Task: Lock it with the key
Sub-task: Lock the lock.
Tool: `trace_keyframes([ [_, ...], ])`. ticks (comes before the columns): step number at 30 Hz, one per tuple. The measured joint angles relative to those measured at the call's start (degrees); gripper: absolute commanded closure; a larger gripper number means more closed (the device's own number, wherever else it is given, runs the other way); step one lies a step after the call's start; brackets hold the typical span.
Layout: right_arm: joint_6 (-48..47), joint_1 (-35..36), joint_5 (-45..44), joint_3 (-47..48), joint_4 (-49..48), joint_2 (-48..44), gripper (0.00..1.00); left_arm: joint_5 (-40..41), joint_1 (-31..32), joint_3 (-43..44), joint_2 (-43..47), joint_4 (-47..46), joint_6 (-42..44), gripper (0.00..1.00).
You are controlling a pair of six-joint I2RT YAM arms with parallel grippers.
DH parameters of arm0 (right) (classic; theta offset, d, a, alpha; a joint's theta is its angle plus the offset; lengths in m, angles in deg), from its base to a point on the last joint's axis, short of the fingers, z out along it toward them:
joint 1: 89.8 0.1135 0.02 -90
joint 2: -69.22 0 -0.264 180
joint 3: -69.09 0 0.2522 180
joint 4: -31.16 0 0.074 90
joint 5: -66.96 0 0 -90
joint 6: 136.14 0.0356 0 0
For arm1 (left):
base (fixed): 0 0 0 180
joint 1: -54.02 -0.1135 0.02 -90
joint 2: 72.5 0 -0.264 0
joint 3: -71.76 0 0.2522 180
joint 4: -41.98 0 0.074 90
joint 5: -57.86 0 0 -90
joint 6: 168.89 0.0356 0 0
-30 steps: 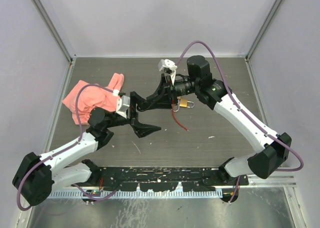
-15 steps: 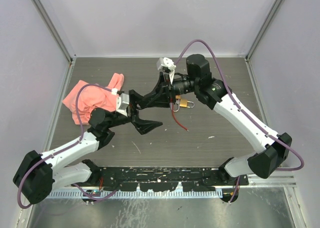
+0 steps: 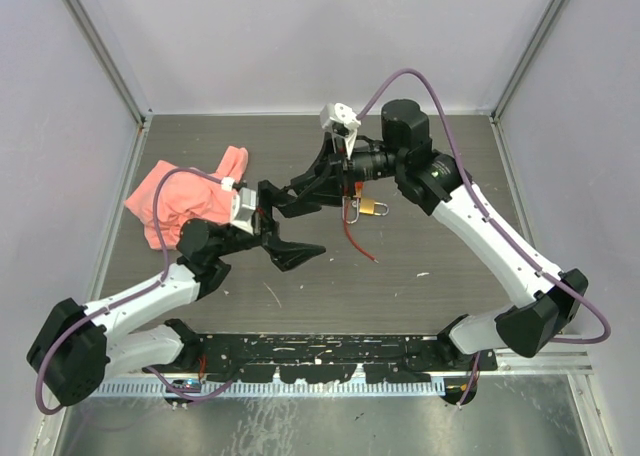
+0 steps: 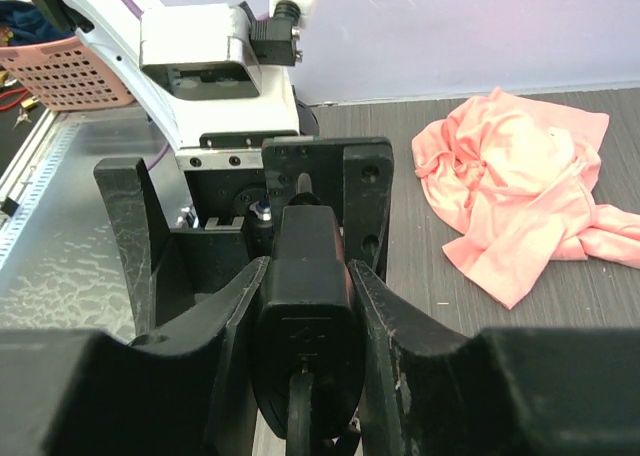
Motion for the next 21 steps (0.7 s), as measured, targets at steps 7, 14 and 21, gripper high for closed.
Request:
trace_keyframes([
  [7,2.8,1.3,0.0,-1.2,-3.4,0.3,0.99,1.2,1.6,0.2,-1.4,0.2,0.1,0.02],
  [14,3.5,1.7,-0.5,-3.0,-6.8,0.3,0.99,4.4,1.7,0.3,-1.4,1.1,1.2,0.02],
  [21,3.2,2.7,-2.8,-7.7,-10.8,-0.8,0.99,6.2,1.2,0.3,-1.0,4.7,1.8,0.02],
])
